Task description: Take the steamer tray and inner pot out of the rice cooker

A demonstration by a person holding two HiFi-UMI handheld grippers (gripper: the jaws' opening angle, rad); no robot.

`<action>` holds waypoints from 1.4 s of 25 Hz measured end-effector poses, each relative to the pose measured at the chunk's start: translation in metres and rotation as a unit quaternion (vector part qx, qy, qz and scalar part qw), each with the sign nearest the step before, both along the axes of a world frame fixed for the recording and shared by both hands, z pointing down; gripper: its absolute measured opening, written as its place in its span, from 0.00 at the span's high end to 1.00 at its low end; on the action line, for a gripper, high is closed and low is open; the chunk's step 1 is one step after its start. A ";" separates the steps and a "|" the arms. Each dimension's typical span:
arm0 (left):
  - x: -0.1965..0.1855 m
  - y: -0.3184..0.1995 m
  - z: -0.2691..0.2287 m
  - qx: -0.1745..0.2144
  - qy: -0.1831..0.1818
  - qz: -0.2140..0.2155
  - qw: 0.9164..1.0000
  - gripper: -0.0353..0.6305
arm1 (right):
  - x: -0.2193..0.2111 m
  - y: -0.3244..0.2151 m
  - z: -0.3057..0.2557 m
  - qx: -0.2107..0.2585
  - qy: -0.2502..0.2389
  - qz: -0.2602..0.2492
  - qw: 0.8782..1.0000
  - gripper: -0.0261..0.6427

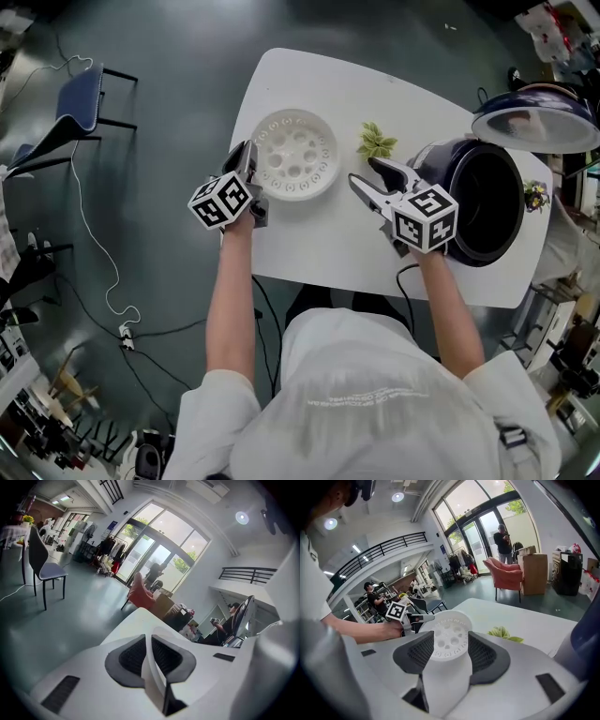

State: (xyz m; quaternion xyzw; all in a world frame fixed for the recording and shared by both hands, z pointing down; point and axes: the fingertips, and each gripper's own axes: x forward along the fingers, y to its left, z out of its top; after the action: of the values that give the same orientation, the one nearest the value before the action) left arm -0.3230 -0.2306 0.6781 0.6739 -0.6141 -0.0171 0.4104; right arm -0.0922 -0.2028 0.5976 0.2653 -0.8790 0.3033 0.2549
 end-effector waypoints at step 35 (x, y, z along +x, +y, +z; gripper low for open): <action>0.067 0.018 -0.142 0.084 -0.200 0.190 0.958 0.82 | 0.086 0.022 -0.142 0.138 -0.055 0.101 0.984 0.67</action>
State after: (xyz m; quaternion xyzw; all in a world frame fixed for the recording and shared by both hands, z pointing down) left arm -0.2562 -0.2129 0.5363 0.7998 -0.5408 0.1447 0.2167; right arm -0.0063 -0.1809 0.4557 0.3680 -0.8938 0.2175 0.1356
